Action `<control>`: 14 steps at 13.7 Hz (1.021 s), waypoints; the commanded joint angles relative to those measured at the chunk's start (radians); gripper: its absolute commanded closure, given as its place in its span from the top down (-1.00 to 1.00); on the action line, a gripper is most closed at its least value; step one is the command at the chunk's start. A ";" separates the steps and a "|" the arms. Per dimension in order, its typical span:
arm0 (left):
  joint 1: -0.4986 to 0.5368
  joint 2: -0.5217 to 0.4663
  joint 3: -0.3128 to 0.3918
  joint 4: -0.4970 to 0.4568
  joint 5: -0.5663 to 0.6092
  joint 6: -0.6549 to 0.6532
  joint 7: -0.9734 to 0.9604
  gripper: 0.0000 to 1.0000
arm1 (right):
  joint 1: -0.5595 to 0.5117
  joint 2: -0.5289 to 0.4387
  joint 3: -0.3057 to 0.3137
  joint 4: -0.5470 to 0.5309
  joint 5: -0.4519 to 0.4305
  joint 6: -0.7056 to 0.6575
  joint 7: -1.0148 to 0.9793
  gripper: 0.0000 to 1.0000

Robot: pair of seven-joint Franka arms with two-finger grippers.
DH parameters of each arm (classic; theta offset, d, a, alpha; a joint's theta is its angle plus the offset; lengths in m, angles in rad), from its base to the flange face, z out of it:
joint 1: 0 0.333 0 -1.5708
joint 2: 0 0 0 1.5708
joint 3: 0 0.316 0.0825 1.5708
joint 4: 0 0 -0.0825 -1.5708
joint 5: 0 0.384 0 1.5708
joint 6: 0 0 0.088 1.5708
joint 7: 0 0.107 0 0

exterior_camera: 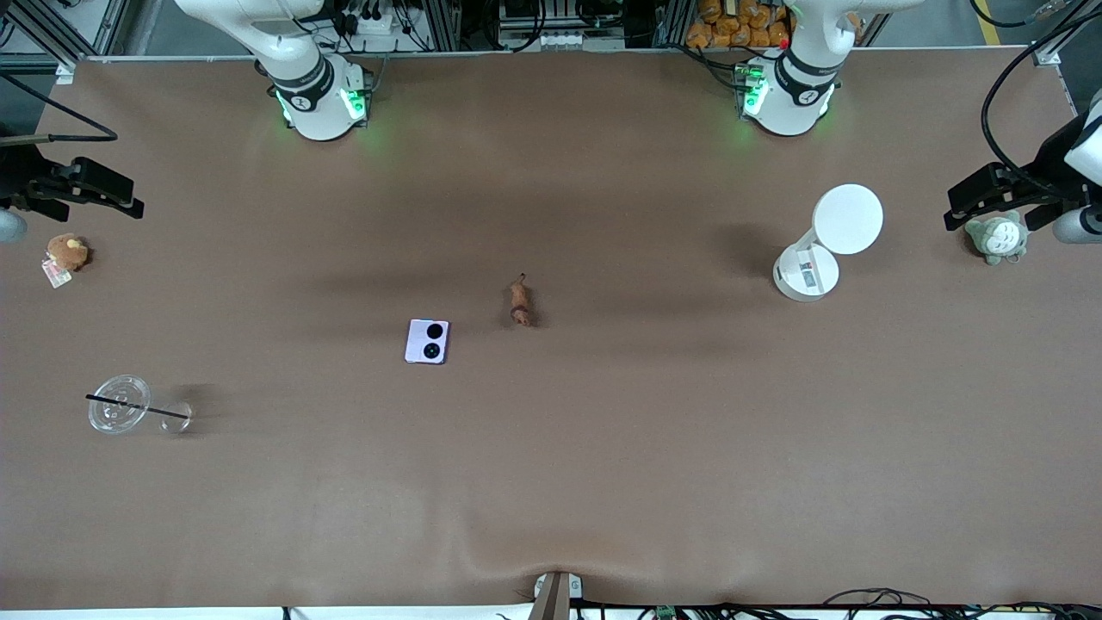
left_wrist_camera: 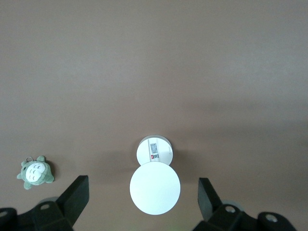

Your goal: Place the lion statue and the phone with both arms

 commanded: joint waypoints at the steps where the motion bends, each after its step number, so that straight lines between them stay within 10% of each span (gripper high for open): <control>1: 0.003 0.000 -0.005 0.018 0.010 -0.018 -0.005 1.00 | 0.005 0.001 -0.003 0.003 0.005 0.003 0.015 1.00; 14: -0.010 0.085 -0.005 0.040 0.004 -0.007 -0.014 1.00 | -0.001 0.001 -0.003 0.005 0.003 0.003 0.015 1.00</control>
